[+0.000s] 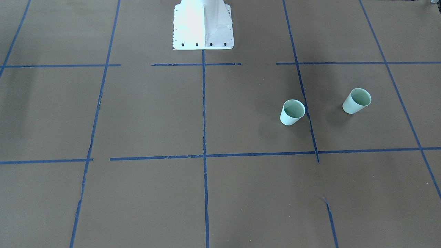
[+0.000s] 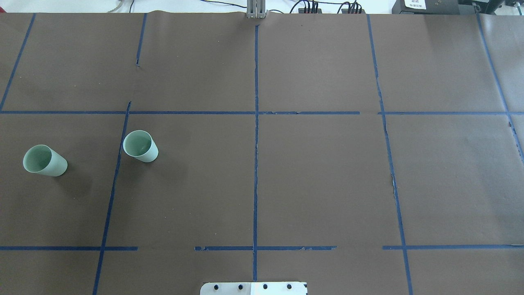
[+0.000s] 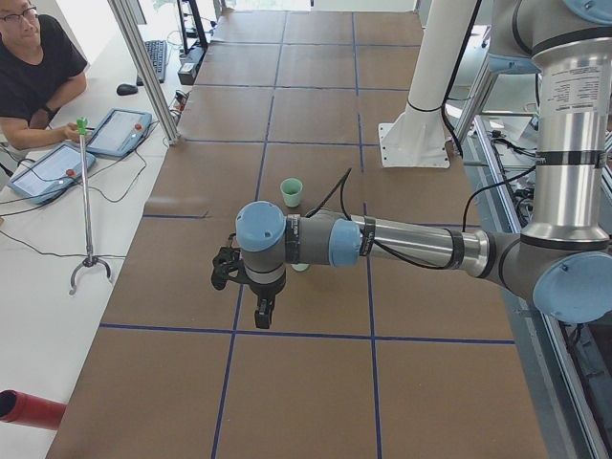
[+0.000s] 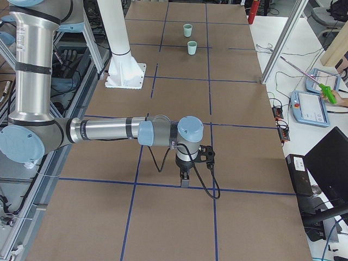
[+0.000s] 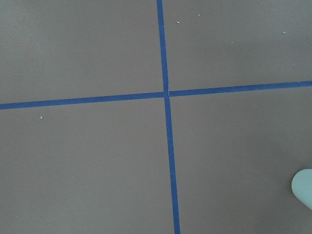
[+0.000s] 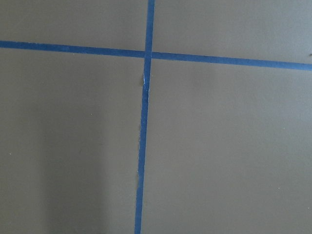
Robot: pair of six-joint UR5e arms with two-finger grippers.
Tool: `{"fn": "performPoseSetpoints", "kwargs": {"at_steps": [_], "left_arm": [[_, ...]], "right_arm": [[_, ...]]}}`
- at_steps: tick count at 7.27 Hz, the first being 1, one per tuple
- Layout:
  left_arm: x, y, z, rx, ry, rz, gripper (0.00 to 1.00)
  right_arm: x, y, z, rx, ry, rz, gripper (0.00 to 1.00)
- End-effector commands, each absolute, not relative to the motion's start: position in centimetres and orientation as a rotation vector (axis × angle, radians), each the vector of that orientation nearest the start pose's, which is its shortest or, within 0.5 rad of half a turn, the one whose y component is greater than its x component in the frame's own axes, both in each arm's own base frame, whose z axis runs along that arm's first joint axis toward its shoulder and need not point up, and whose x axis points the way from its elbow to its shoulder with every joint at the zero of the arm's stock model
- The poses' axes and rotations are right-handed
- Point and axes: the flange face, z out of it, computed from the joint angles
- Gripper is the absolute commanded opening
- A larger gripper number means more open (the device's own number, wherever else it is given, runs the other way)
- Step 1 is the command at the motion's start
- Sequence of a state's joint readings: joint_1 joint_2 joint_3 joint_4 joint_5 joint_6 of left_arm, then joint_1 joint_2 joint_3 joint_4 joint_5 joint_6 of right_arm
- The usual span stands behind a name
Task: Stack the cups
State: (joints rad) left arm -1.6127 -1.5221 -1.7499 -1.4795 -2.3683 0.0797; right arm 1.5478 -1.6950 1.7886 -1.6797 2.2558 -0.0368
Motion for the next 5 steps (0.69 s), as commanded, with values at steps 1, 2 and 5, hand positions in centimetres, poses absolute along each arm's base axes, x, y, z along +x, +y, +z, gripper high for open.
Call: {"fn": "performPoseSetpoints", "kwargs": {"at_steps": [1, 2, 5], "left_arm": [[-8.2, -46.0, 60.7, 0.082, 0.805, 0.051, 1.0], [-8.1, -45.7, 60.6, 0.076, 0.819, 0.04, 1.0], [-7.4, -46.5, 59.4, 0.124, 0.823, 0.032, 1.0]], "right_arm": [[6.0, -43.8, 62.6, -0.01, -0.684, -0.052, 1.0], [6.0, -43.8, 62.6, -0.01, -0.684, -0.052, 1.0], [6.0, -43.8, 62.6, -0.01, -0.684, -0.052, 1.0]]}}
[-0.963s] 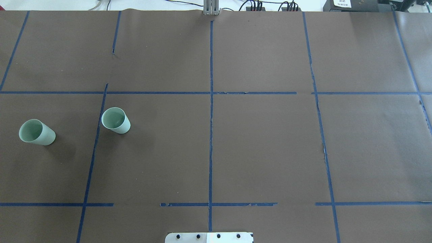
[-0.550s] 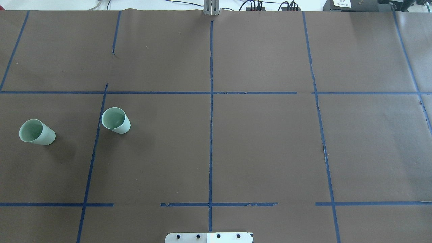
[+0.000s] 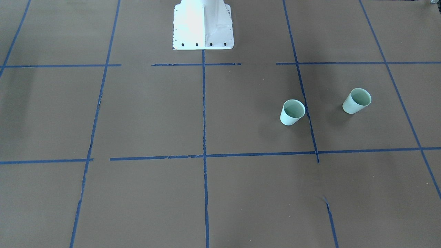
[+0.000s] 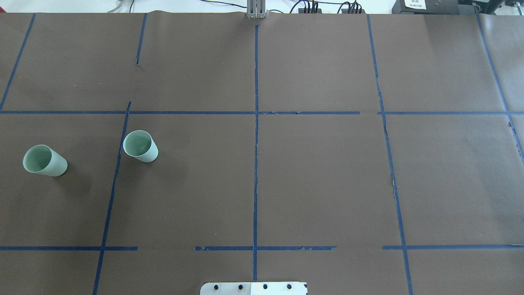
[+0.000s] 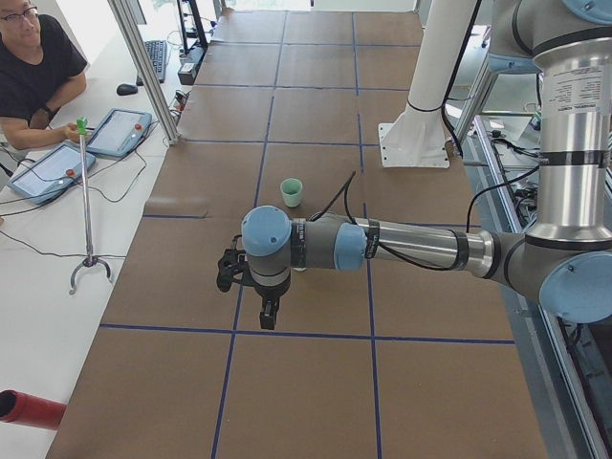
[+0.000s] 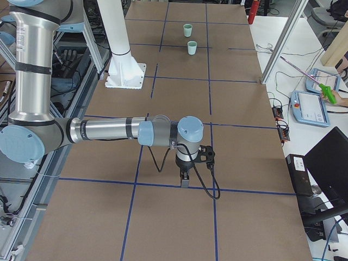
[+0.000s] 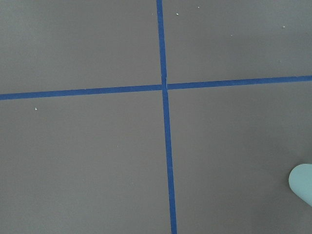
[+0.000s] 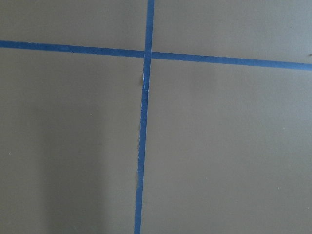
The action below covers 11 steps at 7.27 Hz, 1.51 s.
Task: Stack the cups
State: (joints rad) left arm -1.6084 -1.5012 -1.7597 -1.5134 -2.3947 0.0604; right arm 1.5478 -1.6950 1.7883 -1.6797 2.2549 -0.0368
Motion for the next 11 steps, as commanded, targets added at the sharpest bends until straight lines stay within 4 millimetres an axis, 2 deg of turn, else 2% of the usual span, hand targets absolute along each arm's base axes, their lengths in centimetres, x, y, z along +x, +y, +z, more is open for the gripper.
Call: {"fn": "performPoseSetpoints", "kwargs": {"at_steps": [1, 2, 3, 5, 6, 7, 8, 10, 11], "left_arm": [[-3.6, -47.5, 58.1, 0.118, 0.834, -0.013, 1.0], [1.3, -47.8, 56.1, 0.113, 0.852, -0.04, 1.0], [5.4, -47.5, 53.7, 0.104, 0.822, -0.065, 1.0], [10.1, -45.3, 53.7, 0.078, 0.854, -0.089, 1.0], [12.7, -43.2, 55.3, 0.085, 0.844, -0.087, 1.0], [13.2, -40.9, 56.8, 0.102, 0.868, -0.079, 1.0], [14.8, -40.4, 58.4, 0.053, 0.867, -0.103, 0.99], [15.6, -40.5, 58.8, 0.04, 0.865, -0.097, 0.97], [16.4, -41.3, 58.9, 0.039, 0.867, -0.091, 0.94]], "right_arm": [[6.0, -43.8, 62.6, -0.01, -0.686, -0.052, 1.0], [6.0, -43.8, 62.6, -0.01, -0.686, -0.052, 1.0], [6.0, -43.8, 62.6, -0.01, -0.686, -0.052, 1.0], [6.0, -43.8, 62.6, -0.01, -0.684, -0.052, 1.0], [6.0, -43.8, 62.7, -0.011, -0.684, -0.052, 1.0], [6.0, -43.8, 62.7, -0.011, -0.684, -0.052, 1.0], [6.0, -43.8, 62.7, -0.01, -0.684, -0.052, 1.0], [6.0, -43.8, 62.6, -0.01, -0.684, -0.052, 1.0], [6.0, -43.8, 62.6, -0.01, -0.686, -0.052, 1.0]]}}
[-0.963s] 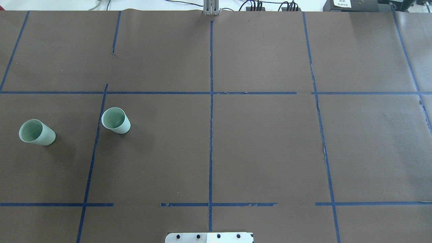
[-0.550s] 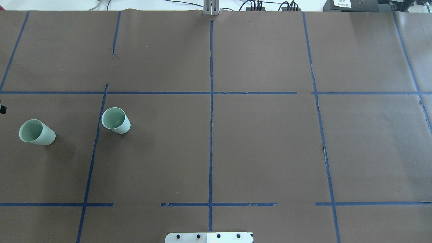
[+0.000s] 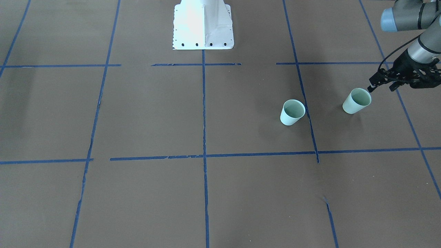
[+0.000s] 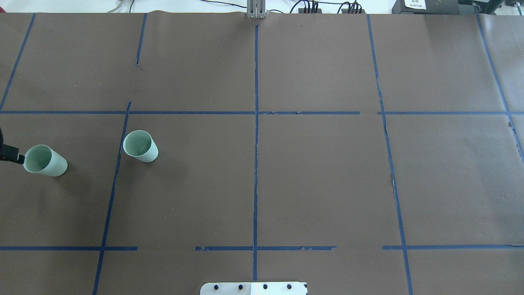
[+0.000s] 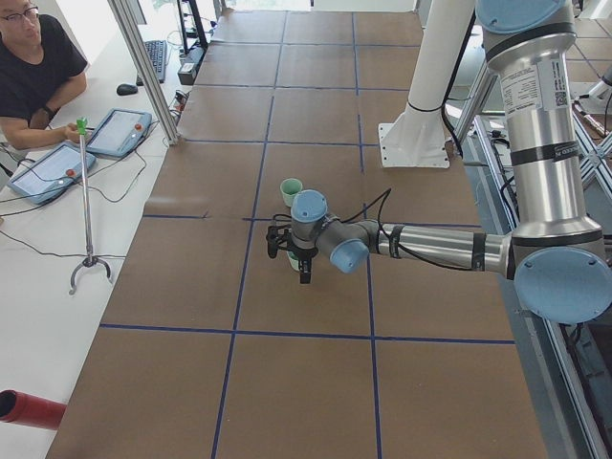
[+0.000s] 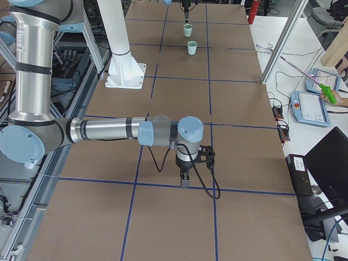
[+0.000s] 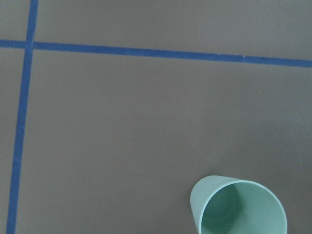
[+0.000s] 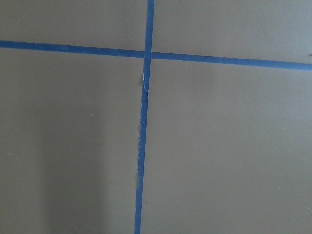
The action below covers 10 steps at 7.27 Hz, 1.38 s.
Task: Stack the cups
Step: 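Move the left gripper down onto the outer pale green cup and grasp it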
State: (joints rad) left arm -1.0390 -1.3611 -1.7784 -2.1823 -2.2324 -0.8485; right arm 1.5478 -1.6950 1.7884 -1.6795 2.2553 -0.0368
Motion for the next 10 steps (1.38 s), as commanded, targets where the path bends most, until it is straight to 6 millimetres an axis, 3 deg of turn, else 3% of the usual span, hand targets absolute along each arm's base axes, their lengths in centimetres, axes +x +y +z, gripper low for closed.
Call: {"fn": "performPoseSetpoints", "kwargs": {"at_steps": [1, 3, 4, 5, 6, 7, 8, 9, 10], "left_arm": [[16.7, -41.4, 59.1, 0.036, 0.866, -0.088, 0.94], [17.8, -42.5, 59.2, 0.034, 0.868, -0.081, 0.9], [19.0, -42.8, 59.7, 0.019, 0.863, -0.067, 0.82], [19.5, -42.7, 59.6, 0.014, 0.866, -0.059, 0.5], [19.7, -42.8, 59.3, 0.009, 0.873, -0.066, 0.01], [19.7, -42.8, 59.0, 0.007, 0.877, -0.073, 0.0], [19.5, -42.9, 57.2, 0.01, 0.901, -0.11, 0.0], [18.6, -42.1, 52.2, 0.026, 0.966, -0.109, 0.0], [13.7, -42.4, 47.1, 0.037, 0.999, -0.191, 0.0]], "right_arm": [[6.0, -43.8, 62.6, -0.01, -0.686, -0.052, 1.0], [6.0, -43.8, 62.6, -0.01, -0.686, -0.052, 1.0], [6.0, -43.8, 62.6, -0.01, -0.686, -0.052, 1.0], [6.0, -43.8, 62.6, -0.01, -0.686, -0.052, 1.0], [6.0, -43.8, 62.7, -0.011, -0.686, -0.052, 1.0], [6.0, -43.8, 62.6, -0.01, -0.684, -0.052, 1.0], [6.0, -43.8, 62.6, -0.01, -0.686, -0.052, 1.0], [6.0, -43.8, 62.6, -0.01, -0.684, -0.052, 1.0], [6.0, -43.8, 62.6, -0.01, -0.686, -0.052, 1.0]]}}
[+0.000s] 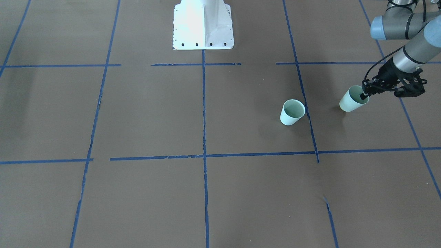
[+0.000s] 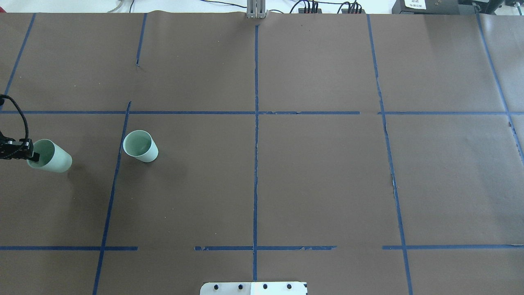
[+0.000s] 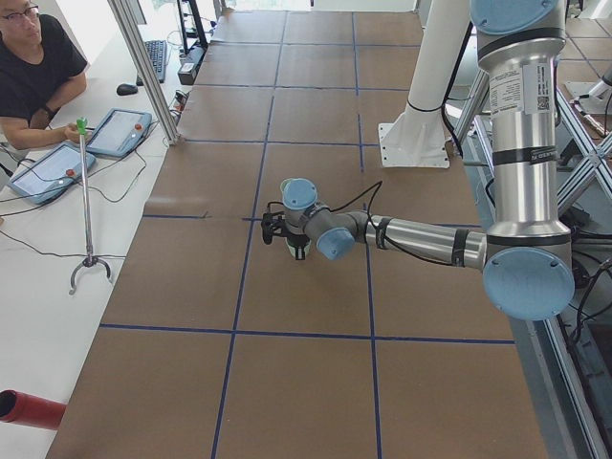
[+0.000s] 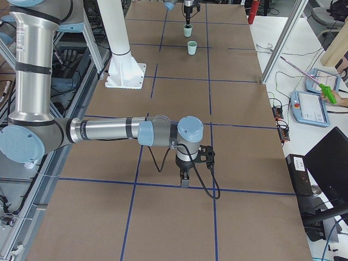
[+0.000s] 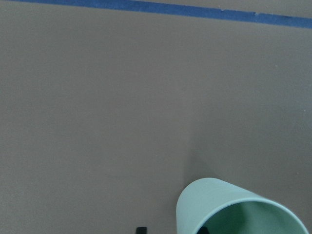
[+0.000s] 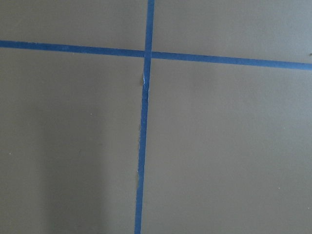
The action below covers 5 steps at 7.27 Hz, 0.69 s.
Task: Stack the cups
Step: 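Move the left gripper down onto the outer pale green cup and grasp it, then lift the held cup with the left gripper and carry it over the other cup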
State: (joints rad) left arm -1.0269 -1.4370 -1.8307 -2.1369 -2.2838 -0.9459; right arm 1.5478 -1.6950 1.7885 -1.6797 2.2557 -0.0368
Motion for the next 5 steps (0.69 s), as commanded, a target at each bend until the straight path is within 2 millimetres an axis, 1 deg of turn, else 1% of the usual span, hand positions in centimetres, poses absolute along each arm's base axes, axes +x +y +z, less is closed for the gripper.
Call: {"fn": "performPoseSetpoints", "kwargs": {"at_steps": [1, 2, 3, 4, 5], "left_arm": [[9.2, -44.2, 44.4, 0.054, 0.978, -0.314, 0.0], [9.6, -45.7, 41.8, 0.063, 0.994, -0.333, 0.0], [12.0, -46.6, 39.7, 0.011, 1.02, -0.402, 0.0], [15.0, -46.5, 38.5, -0.055, 1.031, -0.435, 0.0], [20.3, -45.6, 36.4, -0.135, 1.036, -0.466, 0.0]], "right_arm": [[6.0, -43.8, 62.6, -0.01, -0.684, -0.052, 1.0], [6.0, -43.8, 62.6, -0.011, -0.684, -0.054, 1.0], [6.0, -43.8, 62.6, -0.01, -0.684, -0.052, 1.0], [6.0, -43.8, 62.6, -0.011, -0.684, -0.054, 1.0], [6.0, -43.8, 62.6, -0.01, -0.684, -0.052, 1.0]]}}
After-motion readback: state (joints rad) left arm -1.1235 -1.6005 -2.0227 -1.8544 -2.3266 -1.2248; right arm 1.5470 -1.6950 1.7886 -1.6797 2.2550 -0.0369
